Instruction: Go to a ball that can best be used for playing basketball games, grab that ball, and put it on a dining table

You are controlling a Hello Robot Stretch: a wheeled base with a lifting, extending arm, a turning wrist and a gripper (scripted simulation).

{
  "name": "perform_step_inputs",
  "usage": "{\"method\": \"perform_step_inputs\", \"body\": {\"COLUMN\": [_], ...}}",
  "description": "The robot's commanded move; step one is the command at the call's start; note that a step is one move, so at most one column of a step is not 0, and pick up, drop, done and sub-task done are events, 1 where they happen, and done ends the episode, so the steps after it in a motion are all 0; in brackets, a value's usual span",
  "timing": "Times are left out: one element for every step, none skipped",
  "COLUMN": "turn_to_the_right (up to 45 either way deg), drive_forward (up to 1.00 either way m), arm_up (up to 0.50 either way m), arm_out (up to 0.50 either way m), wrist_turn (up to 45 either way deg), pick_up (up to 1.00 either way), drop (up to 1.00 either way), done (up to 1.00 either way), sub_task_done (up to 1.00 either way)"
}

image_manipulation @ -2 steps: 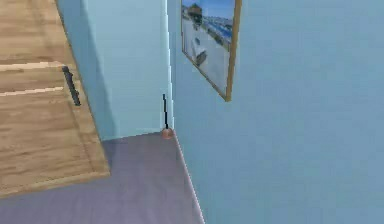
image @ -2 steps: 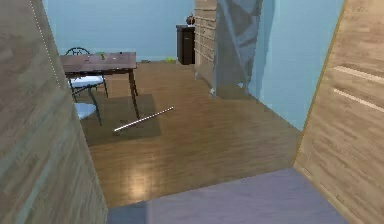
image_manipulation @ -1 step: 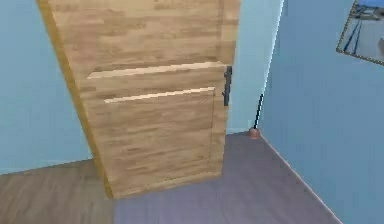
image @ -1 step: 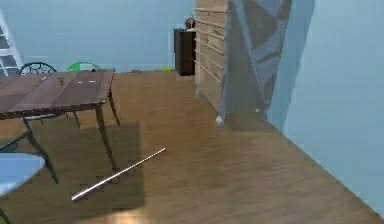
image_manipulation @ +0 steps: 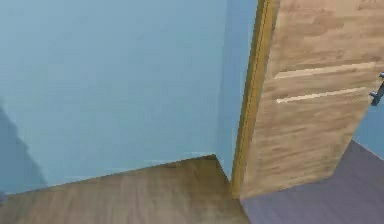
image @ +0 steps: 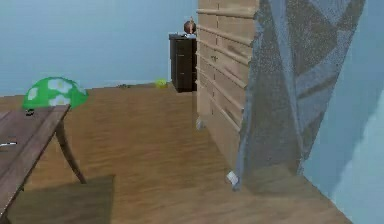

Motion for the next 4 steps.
{"method": "perform_step_inputs", "body": {"turn_to_the_right": [0.0,-30.0,0.0,21.0], "drive_forward": [0.90,0.00,0.05,0.00], "arm_up": [0.00,0.00,0.00,0.00], "arm_out": [0.00,0.00,0.00,0.00], "wrist_turn": [0.0,0.0,0.0,0.0], "pick_up": [0.00,0.00,0.00,0.00], "drop": [0.00,0.00,0.00,0.00], "done": [0.00,0.00,0.00,0.00], "sub_task_done": [0.00,0.00,0.00,0.00]}}
